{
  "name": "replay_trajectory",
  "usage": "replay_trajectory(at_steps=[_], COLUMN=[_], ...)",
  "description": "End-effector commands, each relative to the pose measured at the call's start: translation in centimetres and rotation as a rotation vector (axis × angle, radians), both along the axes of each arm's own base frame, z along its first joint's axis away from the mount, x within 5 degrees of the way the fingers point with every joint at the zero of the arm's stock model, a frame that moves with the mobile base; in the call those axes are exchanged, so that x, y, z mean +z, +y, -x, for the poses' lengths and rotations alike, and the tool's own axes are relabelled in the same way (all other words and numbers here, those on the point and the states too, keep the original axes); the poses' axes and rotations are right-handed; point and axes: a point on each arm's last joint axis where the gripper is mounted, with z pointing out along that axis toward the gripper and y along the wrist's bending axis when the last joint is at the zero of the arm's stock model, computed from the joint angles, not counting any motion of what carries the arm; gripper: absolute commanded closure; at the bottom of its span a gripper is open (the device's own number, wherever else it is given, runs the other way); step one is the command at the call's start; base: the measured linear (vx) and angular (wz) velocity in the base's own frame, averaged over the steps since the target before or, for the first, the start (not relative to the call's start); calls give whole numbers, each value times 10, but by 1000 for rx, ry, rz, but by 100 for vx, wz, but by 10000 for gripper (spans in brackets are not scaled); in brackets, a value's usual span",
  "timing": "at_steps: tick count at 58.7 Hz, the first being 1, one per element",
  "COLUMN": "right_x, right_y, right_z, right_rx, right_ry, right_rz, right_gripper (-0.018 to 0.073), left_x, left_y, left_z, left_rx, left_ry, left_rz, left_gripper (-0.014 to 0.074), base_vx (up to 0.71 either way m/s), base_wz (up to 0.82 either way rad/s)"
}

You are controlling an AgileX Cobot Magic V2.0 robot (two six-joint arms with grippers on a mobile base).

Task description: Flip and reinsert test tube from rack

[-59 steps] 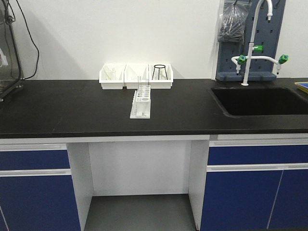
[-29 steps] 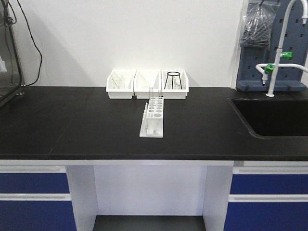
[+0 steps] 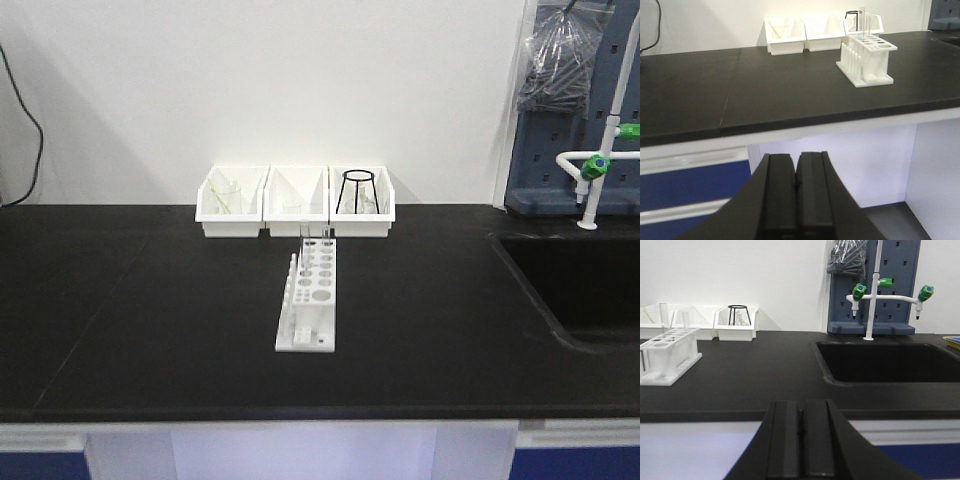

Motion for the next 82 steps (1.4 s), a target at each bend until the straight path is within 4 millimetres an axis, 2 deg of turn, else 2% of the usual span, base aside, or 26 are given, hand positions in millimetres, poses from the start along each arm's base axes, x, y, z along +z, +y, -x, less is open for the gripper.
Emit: replay_trajectory(at_steps=[1, 51, 82], right_x=[7, 7, 7], right_y=[0, 0, 0], right_z=[1, 1, 1], right_rx=[-7, -7, -7], right_ry=[-87, -86, -86], right_rz=[11, 11, 11], right_gripper=[570, 570, 570], left_x=[9, 9, 9], left_y=[-1, -1, -1], left_z=[0, 0, 0], left_rx=[-14, -14, -14], left_ry=[-92, -92, -92], left_rz=[23, 23, 23], left_gripper=[603, 603, 603], base_vx=[42, 36, 21], base_wz=[-5, -2, -4])
